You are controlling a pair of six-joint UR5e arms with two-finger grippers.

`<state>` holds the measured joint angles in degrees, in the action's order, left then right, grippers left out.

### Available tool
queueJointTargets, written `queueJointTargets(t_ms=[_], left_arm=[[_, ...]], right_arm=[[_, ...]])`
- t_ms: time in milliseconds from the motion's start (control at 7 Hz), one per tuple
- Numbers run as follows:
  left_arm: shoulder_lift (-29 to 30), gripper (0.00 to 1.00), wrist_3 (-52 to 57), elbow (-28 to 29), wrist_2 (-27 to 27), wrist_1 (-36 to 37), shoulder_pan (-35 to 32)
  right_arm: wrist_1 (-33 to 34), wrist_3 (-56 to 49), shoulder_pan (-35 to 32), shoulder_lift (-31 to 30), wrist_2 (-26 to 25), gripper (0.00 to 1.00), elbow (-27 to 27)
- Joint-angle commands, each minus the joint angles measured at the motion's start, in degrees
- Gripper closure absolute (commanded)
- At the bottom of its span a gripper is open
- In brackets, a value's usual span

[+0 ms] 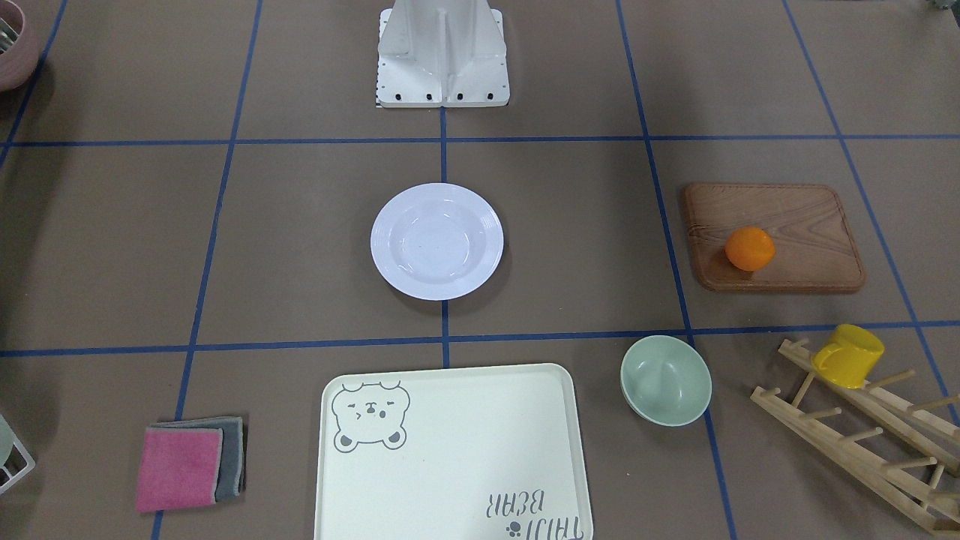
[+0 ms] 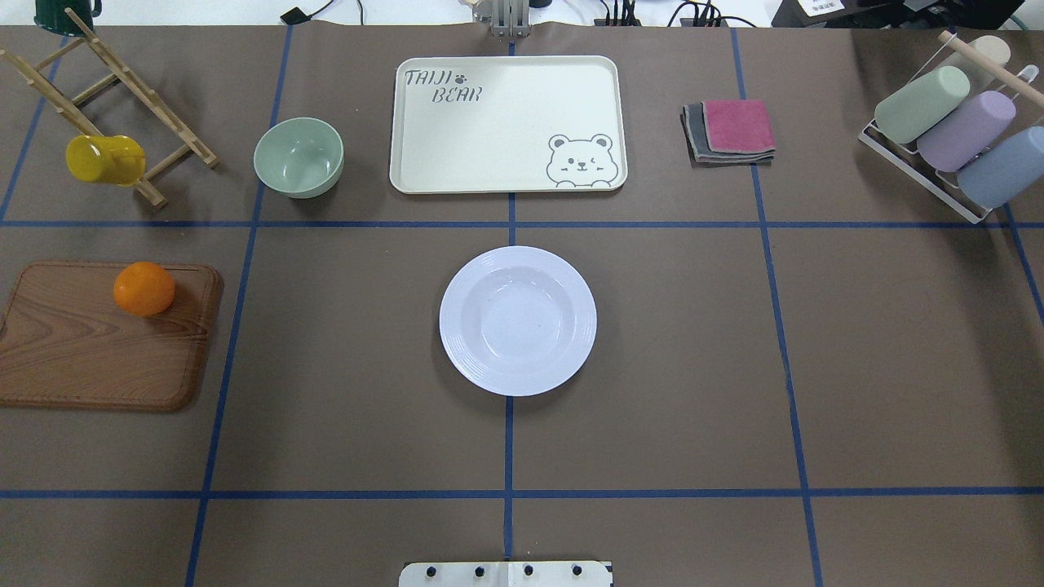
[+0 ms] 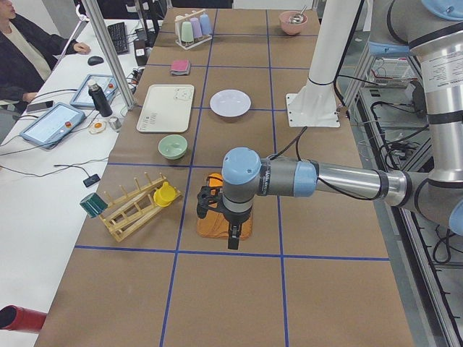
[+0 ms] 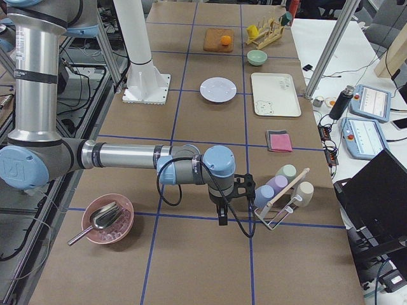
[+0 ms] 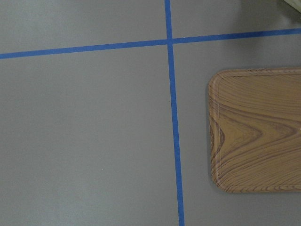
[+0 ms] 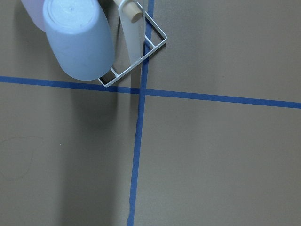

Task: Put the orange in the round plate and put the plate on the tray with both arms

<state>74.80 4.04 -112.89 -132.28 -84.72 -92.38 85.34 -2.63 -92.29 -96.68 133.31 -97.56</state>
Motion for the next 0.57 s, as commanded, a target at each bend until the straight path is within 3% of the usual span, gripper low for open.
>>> queueJointTargets(t_ms=[0,429], left_arm=[[-0.09,0.01,0.00,-0.92,-0.26,0.09,0.01],[0.52,0.01,0.00,-2.33,-2.72,-0.44,0.09]], right_arm=[[0.00,-0.01,0.00,-0.09,0.02,0.00,0.00],[-2.18,-0.36,0.35,0.00,-0.07,0.00,-1.31]])
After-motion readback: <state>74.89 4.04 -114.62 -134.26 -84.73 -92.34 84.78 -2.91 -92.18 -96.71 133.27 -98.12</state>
